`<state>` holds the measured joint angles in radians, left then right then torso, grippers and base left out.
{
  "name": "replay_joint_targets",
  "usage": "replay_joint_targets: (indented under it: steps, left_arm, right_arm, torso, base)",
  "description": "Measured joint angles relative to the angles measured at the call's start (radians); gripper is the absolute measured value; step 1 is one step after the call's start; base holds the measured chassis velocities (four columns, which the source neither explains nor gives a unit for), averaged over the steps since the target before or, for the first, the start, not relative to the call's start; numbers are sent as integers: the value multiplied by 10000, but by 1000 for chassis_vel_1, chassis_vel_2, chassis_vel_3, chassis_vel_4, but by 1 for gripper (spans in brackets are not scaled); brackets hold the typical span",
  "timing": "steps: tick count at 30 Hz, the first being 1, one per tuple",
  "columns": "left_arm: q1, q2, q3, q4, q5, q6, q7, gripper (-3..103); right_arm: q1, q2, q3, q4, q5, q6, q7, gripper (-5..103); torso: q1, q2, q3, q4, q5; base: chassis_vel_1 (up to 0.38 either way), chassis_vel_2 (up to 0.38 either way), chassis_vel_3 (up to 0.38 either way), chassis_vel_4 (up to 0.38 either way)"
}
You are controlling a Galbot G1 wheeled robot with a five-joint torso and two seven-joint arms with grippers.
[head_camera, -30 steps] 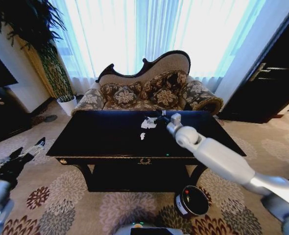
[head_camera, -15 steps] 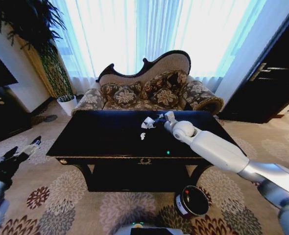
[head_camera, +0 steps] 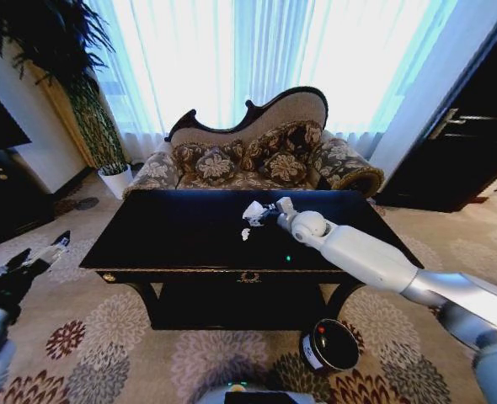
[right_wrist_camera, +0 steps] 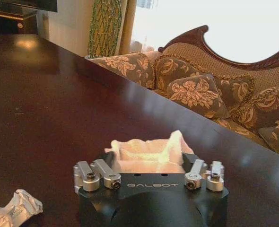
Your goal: Move to the front of the table and place the trash on the table into the trash bin.
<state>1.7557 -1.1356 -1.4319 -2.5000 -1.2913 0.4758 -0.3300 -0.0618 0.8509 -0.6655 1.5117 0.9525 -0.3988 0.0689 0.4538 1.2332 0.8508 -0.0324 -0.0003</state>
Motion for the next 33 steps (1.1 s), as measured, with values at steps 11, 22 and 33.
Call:
replay_joint_targets:
  steps: [11, 22, 33]
  left_arm:
    - [-103, 83, 172, 0, 17, 8, 0, 100]
    - [-160, 224, 274, 0, 47, 7, 10, 100]
    - [-805, 330, 1256, 0, 395, -72, 46, 100]
  right_arm:
    - [20, -42, 18, -45, -47, 131, -295, 44]
    - [-395, -333, 454, -82, -190, 1239, -988, 3]
    - [-1183, -1580, 1854, 593, 797, 2938, -2560, 1]
  torso:
    - [1, 0, 1, 0, 0]
    - [1, 0, 1, -1, 1]
    - [2, 0, 1, -2, 0]
  base:
    - [0, 0, 0, 0]
    - [0, 0, 0, 0]
    - [0, 0, 0, 0]
